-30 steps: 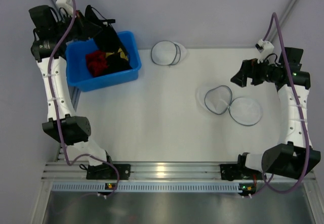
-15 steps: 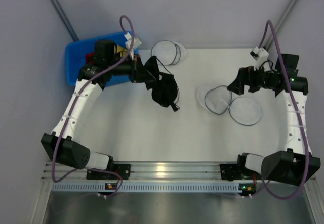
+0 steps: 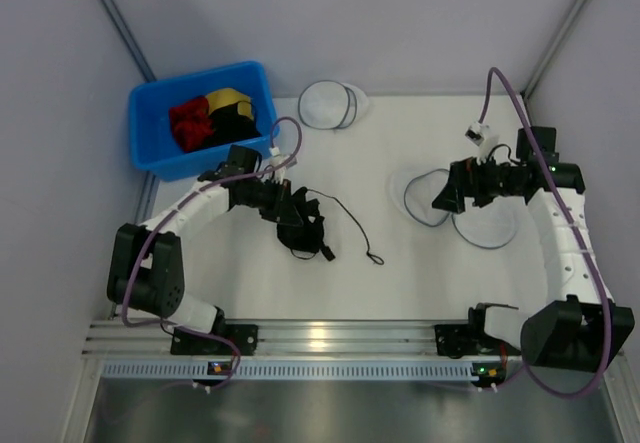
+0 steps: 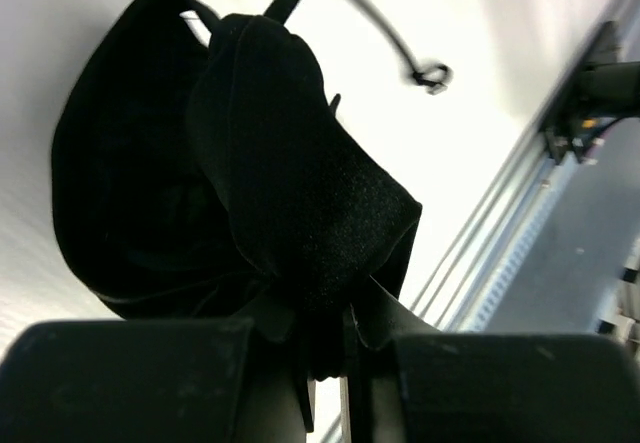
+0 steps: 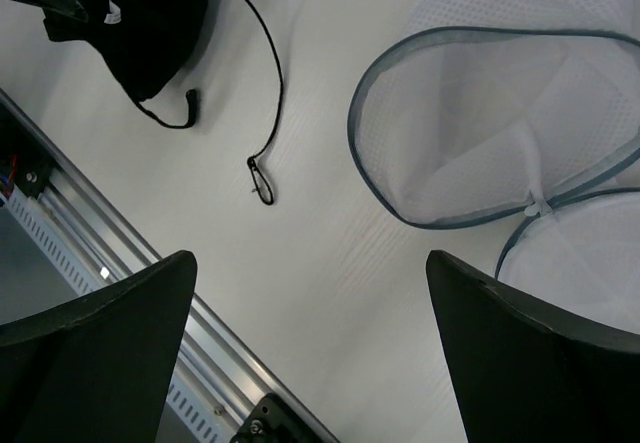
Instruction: Place the bra in the laundry bag and zip it closed
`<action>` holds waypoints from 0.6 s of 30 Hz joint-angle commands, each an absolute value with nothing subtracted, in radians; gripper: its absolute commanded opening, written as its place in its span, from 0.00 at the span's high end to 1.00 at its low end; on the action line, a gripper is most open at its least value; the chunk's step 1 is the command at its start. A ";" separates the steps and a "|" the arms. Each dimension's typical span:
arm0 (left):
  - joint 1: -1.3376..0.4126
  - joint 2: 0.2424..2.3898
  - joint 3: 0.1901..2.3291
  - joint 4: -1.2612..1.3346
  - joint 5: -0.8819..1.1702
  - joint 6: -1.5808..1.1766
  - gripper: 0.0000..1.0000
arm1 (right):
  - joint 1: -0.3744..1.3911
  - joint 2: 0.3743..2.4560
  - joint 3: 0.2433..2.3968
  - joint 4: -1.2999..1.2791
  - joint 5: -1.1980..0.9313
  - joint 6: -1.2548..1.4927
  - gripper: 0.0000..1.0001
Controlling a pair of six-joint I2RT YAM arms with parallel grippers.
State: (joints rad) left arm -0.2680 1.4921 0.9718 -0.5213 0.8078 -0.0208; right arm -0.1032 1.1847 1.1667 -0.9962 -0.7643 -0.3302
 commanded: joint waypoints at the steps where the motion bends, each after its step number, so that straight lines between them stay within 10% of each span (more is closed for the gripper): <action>1: -0.245 1.493 0.959 -0.430 0.727 0.084 0.88 | -0.086 1.155 1.155 -0.974 -0.765 -0.347 0.01; 18: 0.011 1.463 0.868 -0.437 1.078 0.071 0.75 | 0.058 1.239 1.012 -0.666 -0.813 -0.141 0.13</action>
State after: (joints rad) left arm -0.0284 1.4475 0.9012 -0.4713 0.9642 0.0826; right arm 0.0143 1.2049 1.0061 -0.8284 -0.7921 -0.2150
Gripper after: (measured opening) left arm 0.238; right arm 0.880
